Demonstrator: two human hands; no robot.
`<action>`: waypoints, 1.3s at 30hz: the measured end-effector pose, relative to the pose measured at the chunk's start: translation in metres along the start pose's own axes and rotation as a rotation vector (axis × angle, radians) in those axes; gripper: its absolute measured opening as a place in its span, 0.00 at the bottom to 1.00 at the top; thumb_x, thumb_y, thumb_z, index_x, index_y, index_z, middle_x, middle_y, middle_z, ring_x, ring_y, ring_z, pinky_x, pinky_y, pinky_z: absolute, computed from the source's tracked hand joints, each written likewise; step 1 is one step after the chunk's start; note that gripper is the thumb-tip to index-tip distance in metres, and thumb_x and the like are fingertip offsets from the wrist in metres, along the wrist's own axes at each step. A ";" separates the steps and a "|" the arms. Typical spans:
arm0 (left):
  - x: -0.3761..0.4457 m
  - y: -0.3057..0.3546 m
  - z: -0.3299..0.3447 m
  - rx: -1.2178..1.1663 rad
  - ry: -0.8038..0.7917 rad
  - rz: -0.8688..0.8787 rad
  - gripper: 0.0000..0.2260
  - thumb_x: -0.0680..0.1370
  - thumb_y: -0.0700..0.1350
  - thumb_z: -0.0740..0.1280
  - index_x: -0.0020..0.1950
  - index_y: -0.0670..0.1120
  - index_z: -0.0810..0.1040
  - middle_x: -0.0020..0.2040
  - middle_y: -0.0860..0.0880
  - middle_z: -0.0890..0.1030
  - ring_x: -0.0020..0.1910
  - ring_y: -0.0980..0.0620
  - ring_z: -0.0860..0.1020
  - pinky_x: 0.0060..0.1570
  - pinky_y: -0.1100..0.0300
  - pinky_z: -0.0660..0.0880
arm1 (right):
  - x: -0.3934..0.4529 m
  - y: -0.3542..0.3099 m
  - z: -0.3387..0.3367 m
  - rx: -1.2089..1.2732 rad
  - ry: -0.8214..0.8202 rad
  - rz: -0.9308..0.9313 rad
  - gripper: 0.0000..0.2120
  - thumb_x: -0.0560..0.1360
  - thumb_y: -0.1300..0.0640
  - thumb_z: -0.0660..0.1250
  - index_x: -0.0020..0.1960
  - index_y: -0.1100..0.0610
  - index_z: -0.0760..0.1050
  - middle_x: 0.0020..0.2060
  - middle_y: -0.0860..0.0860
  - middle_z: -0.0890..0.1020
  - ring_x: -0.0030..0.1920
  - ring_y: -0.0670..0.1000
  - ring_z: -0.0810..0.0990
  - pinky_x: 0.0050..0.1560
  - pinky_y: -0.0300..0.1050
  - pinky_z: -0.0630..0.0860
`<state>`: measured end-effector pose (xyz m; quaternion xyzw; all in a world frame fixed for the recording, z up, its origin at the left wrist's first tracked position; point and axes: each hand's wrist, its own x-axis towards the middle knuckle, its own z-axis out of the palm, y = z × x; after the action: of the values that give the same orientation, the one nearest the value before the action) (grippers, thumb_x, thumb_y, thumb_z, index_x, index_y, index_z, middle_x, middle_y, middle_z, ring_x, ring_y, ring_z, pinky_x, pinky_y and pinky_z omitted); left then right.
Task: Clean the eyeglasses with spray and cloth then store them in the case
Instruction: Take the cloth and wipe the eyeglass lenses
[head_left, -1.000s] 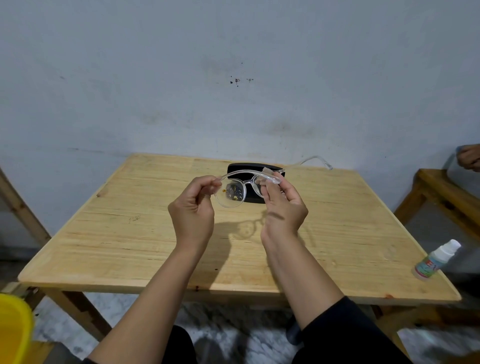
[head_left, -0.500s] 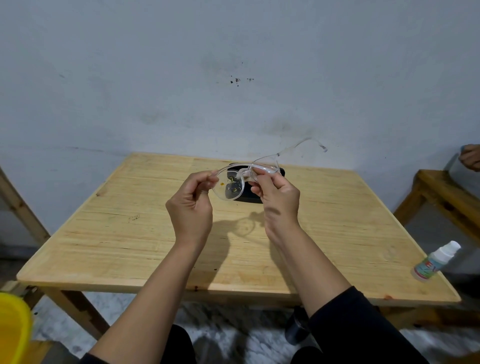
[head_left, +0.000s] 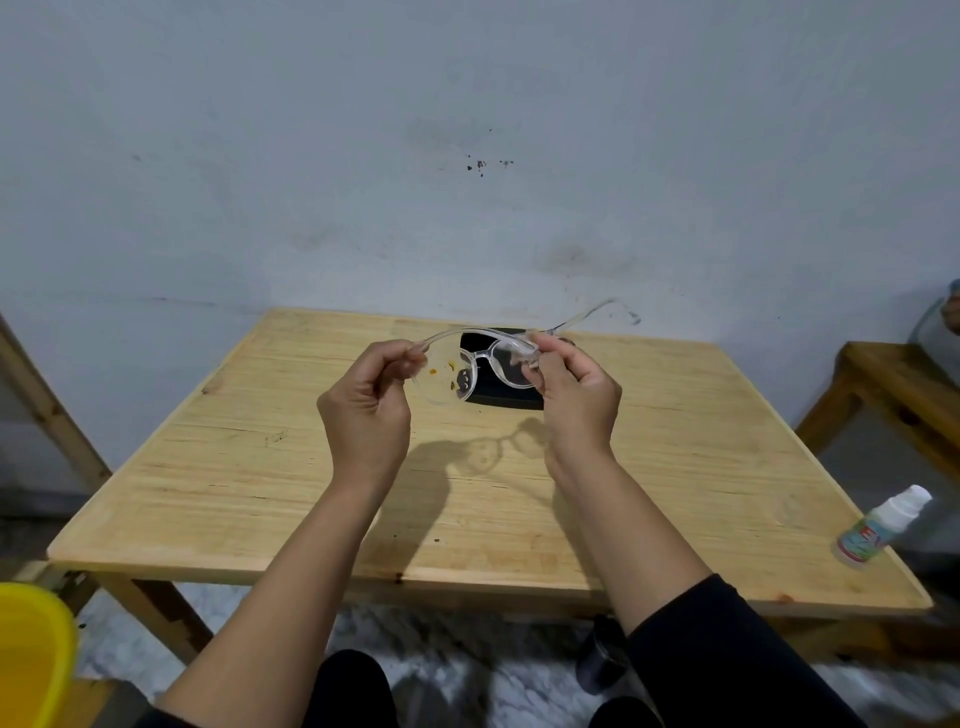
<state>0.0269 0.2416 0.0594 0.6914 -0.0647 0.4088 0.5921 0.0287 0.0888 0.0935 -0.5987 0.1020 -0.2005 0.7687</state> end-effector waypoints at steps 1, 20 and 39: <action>-0.002 0.001 0.002 -0.010 -0.007 -0.003 0.16 0.74 0.31 0.60 0.44 0.51 0.79 0.40 0.62 0.83 0.45 0.56 0.83 0.49 0.60 0.78 | -0.002 0.000 0.002 0.060 0.017 0.017 0.10 0.74 0.67 0.64 0.46 0.57 0.83 0.37 0.46 0.82 0.33 0.40 0.81 0.46 0.35 0.79; -0.010 0.004 0.004 -0.031 0.043 -0.019 0.12 0.75 0.30 0.62 0.45 0.45 0.80 0.42 0.54 0.83 0.46 0.60 0.82 0.49 0.66 0.76 | 0.002 0.002 0.006 -0.132 -0.187 0.087 0.06 0.71 0.64 0.69 0.45 0.59 0.83 0.43 0.52 0.85 0.43 0.48 0.82 0.54 0.42 0.78; -0.001 -0.002 -0.008 0.057 0.100 -0.132 0.11 0.75 0.34 0.65 0.46 0.49 0.81 0.38 0.67 0.82 0.44 0.57 0.83 0.48 0.66 0.76 | 0.013 -0.001 -0.016 -0.216 -0.389 -0.005 0.15 0.73 0.70 0.61 0.34 0.58 0.81 0.31 0.45 0.84 0.36 0.44 0.81 0.40 0.35 0.79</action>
<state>0.0234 0.2488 0.0576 0.6896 0.0222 0.4045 0.6002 0.0342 0.0685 0.0910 -0.7051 -0.0286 -0.0712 0.7049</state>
